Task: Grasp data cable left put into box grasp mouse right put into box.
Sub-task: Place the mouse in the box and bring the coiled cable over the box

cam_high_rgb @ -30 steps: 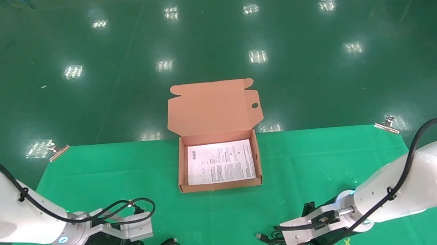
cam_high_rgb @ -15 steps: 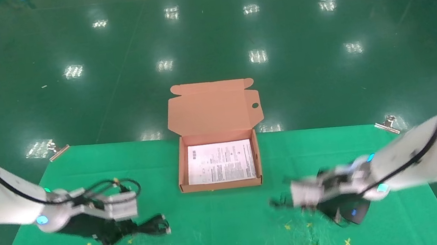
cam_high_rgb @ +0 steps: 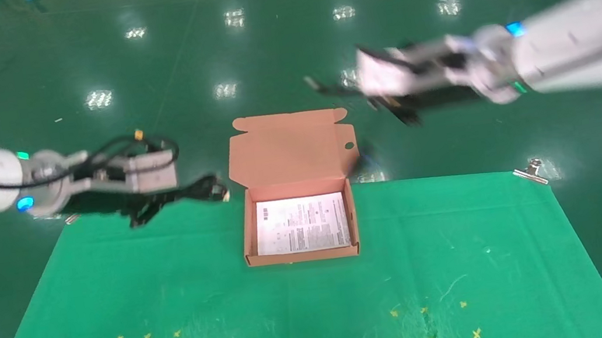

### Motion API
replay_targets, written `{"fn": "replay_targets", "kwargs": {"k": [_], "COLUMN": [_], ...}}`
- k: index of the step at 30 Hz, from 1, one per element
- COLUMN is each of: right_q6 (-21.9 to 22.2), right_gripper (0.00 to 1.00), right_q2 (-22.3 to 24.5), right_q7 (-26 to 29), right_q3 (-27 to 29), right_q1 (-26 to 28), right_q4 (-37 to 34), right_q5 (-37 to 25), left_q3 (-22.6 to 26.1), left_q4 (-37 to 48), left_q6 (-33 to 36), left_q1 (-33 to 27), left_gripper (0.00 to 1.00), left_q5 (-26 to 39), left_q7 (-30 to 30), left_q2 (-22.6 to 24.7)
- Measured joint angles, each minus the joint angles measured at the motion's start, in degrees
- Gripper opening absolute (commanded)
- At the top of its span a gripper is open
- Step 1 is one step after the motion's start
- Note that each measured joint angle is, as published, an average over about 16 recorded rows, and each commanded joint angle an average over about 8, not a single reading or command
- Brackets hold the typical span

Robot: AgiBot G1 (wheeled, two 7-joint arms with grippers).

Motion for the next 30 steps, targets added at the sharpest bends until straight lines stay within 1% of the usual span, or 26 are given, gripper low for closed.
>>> {"fn": "replay_targets", "kwargs": {"k": [7, 12, 15, 19, 24, 30], "right_q6": [5.78, 8.61, 9.42, 10.07, 11.02, 12.81], "right_gripper": [0.0, 0.0, 0.0, 0.0, 0.0, 0.0], "right_q2": [-8.49, -12.45, -13.52, -13.92, -14.01, -14.36], "right_q7": [-7.32, -12.48, -14.25, -15.18, -14.94, -14.02], "right_q3": [1.4, 1.7, 1.46, 0.6, -1.21, -4.63], "right_q1": [4.72, 6.61, 6.92, 6.48, 5.37, 3.86], "right_q4": [-9.43, -15.09, -16.71, -16.95, -16.23, -15.51], "right_q5": [3.5, 6.4, 7.89, 9.48, 10.99, 12.76], "left_q3": [-0.59, -0.64, -0.49, -0.04, 0.96, 2.47], "left_q4": [-2.09, -1.76, -1.61, -2.0, -2.83, -3.75], "left_q6": [-3.45, -5.11, -5.44, -5.12, -3.68, -1.07], "left_q1": [-2.44, -3.65, -3.99, -4.11, -4.29, -5.0], "left_gripper": [0.0, 0.0, 0.0, 0.0, 0.0, 0.0], "left_q5": [2.71, 4.51, 5.42, 6.8, 9.42, 13.62], "left_q7": [-4.69, -6.98, -7.85, -8.89, -10.78, -14.06], "left_q2": [1.48, 2.57, 2.69, 2.09, 0.73, -1.06]}}
